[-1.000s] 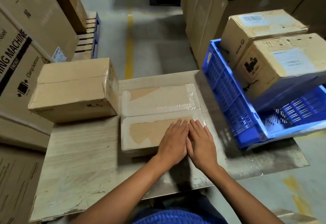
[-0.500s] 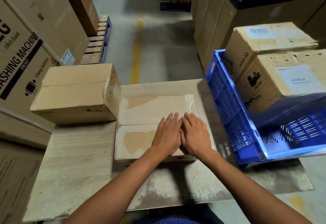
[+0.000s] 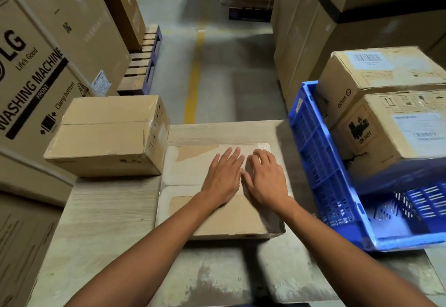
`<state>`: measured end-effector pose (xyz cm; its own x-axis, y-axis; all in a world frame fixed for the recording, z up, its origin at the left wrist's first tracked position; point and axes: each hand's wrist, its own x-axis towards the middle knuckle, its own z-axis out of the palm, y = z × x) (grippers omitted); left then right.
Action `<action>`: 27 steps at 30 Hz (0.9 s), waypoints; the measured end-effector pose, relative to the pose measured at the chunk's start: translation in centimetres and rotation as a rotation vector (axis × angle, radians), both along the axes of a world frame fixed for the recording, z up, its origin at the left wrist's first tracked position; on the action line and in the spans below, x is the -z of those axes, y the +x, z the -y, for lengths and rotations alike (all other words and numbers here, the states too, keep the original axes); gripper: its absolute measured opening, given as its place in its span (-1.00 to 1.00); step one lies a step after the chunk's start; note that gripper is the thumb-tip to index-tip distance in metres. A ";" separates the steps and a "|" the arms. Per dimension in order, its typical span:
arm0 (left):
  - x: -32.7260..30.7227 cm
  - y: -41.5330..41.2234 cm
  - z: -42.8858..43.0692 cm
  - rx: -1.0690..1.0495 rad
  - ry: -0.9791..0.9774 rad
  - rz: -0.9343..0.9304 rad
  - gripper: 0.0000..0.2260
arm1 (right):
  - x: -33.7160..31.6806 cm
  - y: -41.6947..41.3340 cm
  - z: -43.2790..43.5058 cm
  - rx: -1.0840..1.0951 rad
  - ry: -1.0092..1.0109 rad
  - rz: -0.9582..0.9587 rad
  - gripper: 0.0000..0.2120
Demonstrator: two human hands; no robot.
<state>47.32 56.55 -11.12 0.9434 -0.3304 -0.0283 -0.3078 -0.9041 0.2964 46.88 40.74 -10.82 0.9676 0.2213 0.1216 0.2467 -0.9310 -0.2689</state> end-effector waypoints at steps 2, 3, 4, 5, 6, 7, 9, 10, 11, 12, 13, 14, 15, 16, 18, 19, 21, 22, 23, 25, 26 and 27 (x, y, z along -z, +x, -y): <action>-0.2 0.3 -0.6 -0.018 -0.045 -0.009 -0.62 | -0.1 0.5 -0.4 0.055 0.046 -0.027 -0.62; -0.2 0.4 -1.1 -0.060 -0.062 -0.003 -0.63 | 0.0 0.6 -0.7 0.088 0.080 -0.052 -0.63; -0.2 0.5 -1.8 -0.117 -0.064 0.016 -0.63 | 0.0 0.6 -1.2 0.124 0.110 -0.072 -0.63; -0.2 0.5 -2.7 -0.185 -0.056 0.041 -0.63 | 0.1 0.4 -1.6 0.165 0.135 -0.091 -0.62; -0.3 0.6 -3.7 -0.260 -0.052 0.062 -0.63 | 0.2 0.3 -1.9 0.212 0.156 -0.103 -0.60; -0.4 0.7 -4.8 -0.337 -0.065 0.080 -0.62 | 0.2 0.3 -2.1 0.260 0.177 -0.119 -0.55; -0.7 0.9 -7.3 -0.498 -0.124 0.086 -0.60 | 0.0 0.6 -2.2 0.340 0.239 -0.166 -0.42; -0.7 1.0 -8.5 -0.574 -0.165 0.051 -0.58 | -0.1 0.8 -2.2 0.367 0.279 -0.183 -0.40; -0.6 1.1 -9.5 -0.641 -0.214 -0.018 -0.55 | -0.3 1.0 -2.1 0.386 0.321 -0.190 -0.43; -0.5 1.2 -10.2 -0.691 -0.254 -0.109 -0.51 | -0.4 1.2 -2.1 0.402 0.362 -0.186 -0.48; -0.4 1.3 -10.8 -0.719 -0.274 -0.199 -0.48 | -0.6 1.4 -2.1 0.420 0.399 -0.179 -0.52; -0.4 1.3 -11.0 -0.726 -0.278 -0.266 -0.45 | -0.7 1.6 -2.2 0.439 0.430 -0.173 -0.52; -0.7 1.3 -11.0 -0.718 -0.285 -0.302 -0.44 | -1.0 1.8 -2.3 0.462 0.458 -0.177 -0.51; -1.0 1.2 -11.0 -0.709 -0.308 -0.311 -0.44 | -1.3 1.8 -2.4 0.490 0.488 -0.184 -0.49; -2.3 1.2 -10.9 -0.707 -0.376 -0.282 -0.46 | -2.2 1.8 -2.8 0.545 0.549 -0.186 -0.44; -3.1 1.1 -10.9 -0.709 -0.397 -0.259 -0.47 | -2.7 1.8 -3.0 0.563 0.572 -0.177 -0.40; -4.6 1.0 -11.1 -0.709 -0.445 -0.199 -0.50 | -4.3 1.6 -3.3 0.583 0.616 -0.126 -0.33; -5.4 1.0 -11.2 -0.712 -0.482 -0.163 -0.53 | -5.1 1.6 -3.5 0.593 0.643 -0.093 -0.30; -6.2 0.9 -11.3 -0.717 -0.518 -0.122 -0.57 | -6.1 1.5 -3.7 0.604 0.668 -0.060 -0.29; -7.5 0.9 -11.6 -0.734 -0.573 -0.035 -0.65 | -7.9 1.4 -4.3 0.625 0.714 0.017 -0.35; -8.0 0.8 -11.8 -0.746 -0.604 0.002 -0.68 | -8.7 1.2 -4.5 0.639 0.742 0.061 -0.43; -8.5 0.6 -12.0 -0.757 -0.640 0.033 -0.70 | -9.5 1.0 -4.7 0.659 0.776 0.101 -0.54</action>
